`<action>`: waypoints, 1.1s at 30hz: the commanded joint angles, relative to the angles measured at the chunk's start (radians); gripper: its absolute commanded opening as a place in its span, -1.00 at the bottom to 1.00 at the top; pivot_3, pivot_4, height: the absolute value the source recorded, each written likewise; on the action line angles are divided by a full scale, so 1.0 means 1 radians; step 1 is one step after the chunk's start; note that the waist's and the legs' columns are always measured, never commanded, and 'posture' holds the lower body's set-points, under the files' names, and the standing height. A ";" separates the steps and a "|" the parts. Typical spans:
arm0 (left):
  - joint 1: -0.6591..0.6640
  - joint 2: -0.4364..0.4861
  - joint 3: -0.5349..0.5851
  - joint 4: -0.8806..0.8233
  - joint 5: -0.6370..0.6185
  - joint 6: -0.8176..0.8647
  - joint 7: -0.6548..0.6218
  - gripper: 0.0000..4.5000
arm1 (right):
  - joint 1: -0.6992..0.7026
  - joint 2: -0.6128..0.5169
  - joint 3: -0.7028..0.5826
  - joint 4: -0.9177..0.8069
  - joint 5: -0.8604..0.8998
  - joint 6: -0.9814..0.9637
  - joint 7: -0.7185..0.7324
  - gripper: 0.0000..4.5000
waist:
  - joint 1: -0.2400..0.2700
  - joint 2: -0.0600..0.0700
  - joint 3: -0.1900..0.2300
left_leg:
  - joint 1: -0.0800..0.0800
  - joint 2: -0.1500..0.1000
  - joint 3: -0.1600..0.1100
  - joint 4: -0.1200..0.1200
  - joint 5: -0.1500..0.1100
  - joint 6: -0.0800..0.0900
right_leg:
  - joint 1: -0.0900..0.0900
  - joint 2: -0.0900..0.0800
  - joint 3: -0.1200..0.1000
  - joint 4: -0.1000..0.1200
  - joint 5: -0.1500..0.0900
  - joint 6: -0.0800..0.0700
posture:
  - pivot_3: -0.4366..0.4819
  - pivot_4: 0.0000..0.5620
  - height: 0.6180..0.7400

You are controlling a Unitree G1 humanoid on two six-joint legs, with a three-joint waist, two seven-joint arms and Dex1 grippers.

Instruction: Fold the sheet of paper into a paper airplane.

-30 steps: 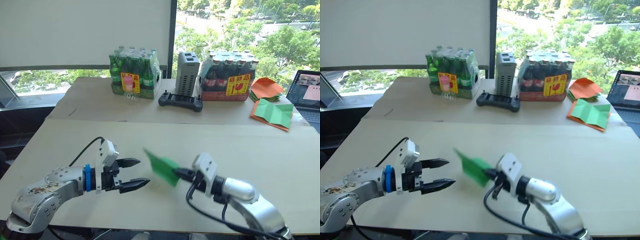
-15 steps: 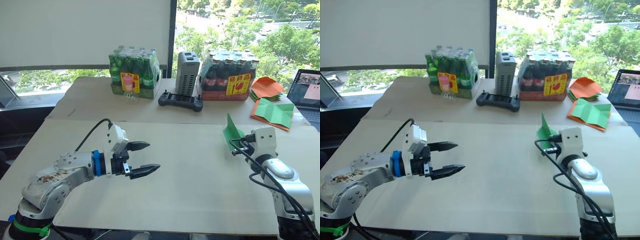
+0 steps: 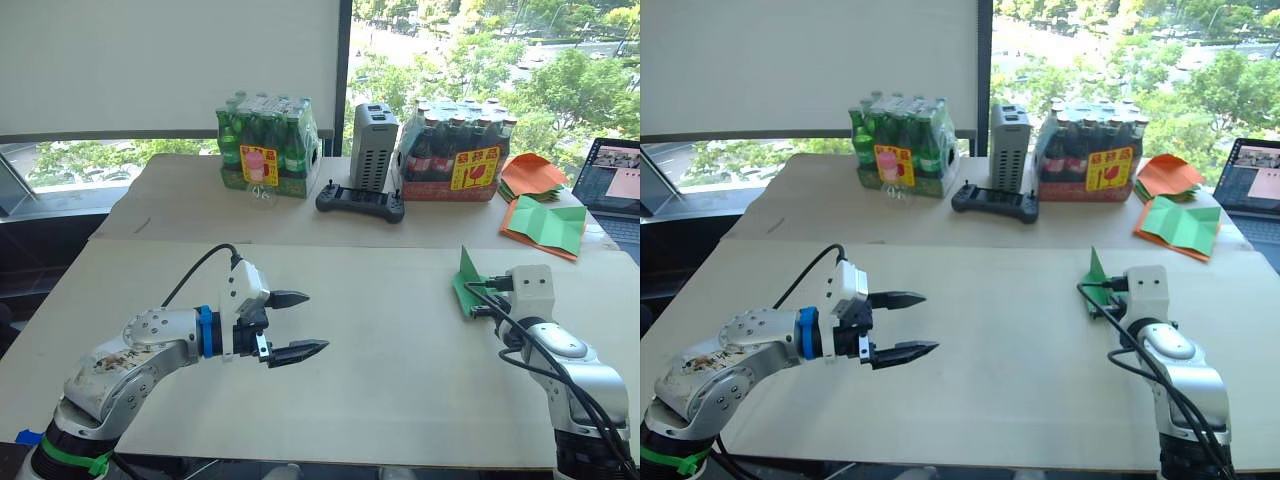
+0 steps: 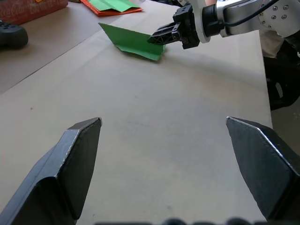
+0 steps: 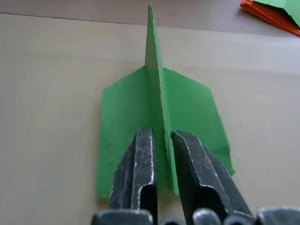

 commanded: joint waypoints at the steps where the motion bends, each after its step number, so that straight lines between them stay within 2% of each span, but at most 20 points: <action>1: 0.003 -0.002 0.008 -0.007 0.006 -0.028 -0.015 1.00 | -0.030 0.003 -0.048 -0.035 0.025 -0.017 0.000 0.02 | 0.000 0.000 0.000 | 0.000 0.000 0.000 0.000 0.000 0.000 | 0.000 0.000 0.000 0.000 0.000 0.000 | -0.05 -0.47 -0.07; 2: 0.003 -0.003 0.011 -0.007 0.004 -0.027 -0.016 1.00 | -0.043 0.006 -0.054 -0.047 0.038 -0.037 0.010 0.24 | -0.001 0.000 0.000 | 0.000 0.000 0.000 0.000 0.000 0.000 | 0.000 0.000 0.000 0.000 0.000 0.000 | -0.05 -0.47 -0.07; 4: 0.009 -0.002 0.024 -0.004 0.004 -0.026 -0.011 1.00 | -0.069 0.007 -0.056 -0.078 0.063 -0.095 0.040 0.47 | -0.002 0.000 0.000 | 0.000 0.000 0.000 0.000 0.000 0.000 | 0.000 0.000 0.000 0.000 0.000 0.000 | -0.05 -0.47 -0.07; 7: 0.030 -0.014 0.057 0.004 0.012 -0.032 0.024 1.00 | -0.083 0.016 -0.026 -0.134 0.115 -0.195 0.124 0.95 | -0.006 0.001 0.001 | 0.000 0.000 0.001 0.000 0.000 0.000 | -0.001 0.000 0.000 0.000 0.000 0.000 | -0.05 -0.47 -0.07; 11: 0.072 -0.071 0.093 0.028 0.069 -0.086 0.110 1.00 | -0.042 0.012 0.057 -0.209 0.172 -0.270 0.245 0.98 | -0.003 0.002 0.001 | 0.000 0.001 -0.001 0.000 0.000 0.000 | 0.000 0.001 -0.001 0.000 0.000 0.000 | -0.05 -0.47 -0.07; 15: 0.128 -0.192 0.176 0.028 0.037 -0.096 0.242 1.00 | 0.016 0.008 0.147 -0.242 0.199 -0.292 0.319 0.98 | 0.000 0.001 0.001 | 0.001 0.000 0.000 0.001 0.000 0.000 | 0.001 0.000 -0.001 -0.001 0.000 0.000 | -0.05 -0.47 -0.07; 20: 0.208 -0.287 0.231 0.052 0.142 -0.172 0.385 1.00 | 0.097 -0.009 0.296 -0.160 0.049 -0.423 0.320 0.98 | 0.001 0.001 0.001 | 0.001 0.000 0.000 0.001 0.000 0.000 | 0.001 0.000 -0.001 0.000 0.000 0.000 | -0.05 -0.47 -0.07; 23: 0.274 -0.292 0.232 0.073 0.202 -0.230 0.380 1.00 | 0.128 0.010 0.318 -0.098 0.026 -0.482 0.321 0.98 | -0.001 0.001 0.001 | 0.001 0.000 0.001 0.001 0.000 0.000 | 0.001 0.000 0.000 0.000 0.000 0.000 | -0.05 -0.47 -0.07; 27: 0.329 -0.291 0.224 0.109 0.245 -0.294 0.357 1.00 | 0.133 0.048 0.283 -0.016 0.028 -0.549 0.304 0.98 | 0.001 0.001 0.001 | 0.001 0.000 0.001 0.001 0.000 0.000 | 0.000 0.000 0.000 0.001 0.000 0.000 | -0.05 -0.47 -0.07; 33: 0.376 -0.316 0.206 0.230 0.292 -0.441 0.294 1.00 | 0.135 0.043 0.296 0.011 0.013 -0.578 0.328 0.98 | 0.001 0.001 0.001 | 0.001 0.000 0.001 0.001 0.000 0.000 | 0.000 0.000 0.000 0.002 0.000 0.000 | -0.05 -0.47 -0.07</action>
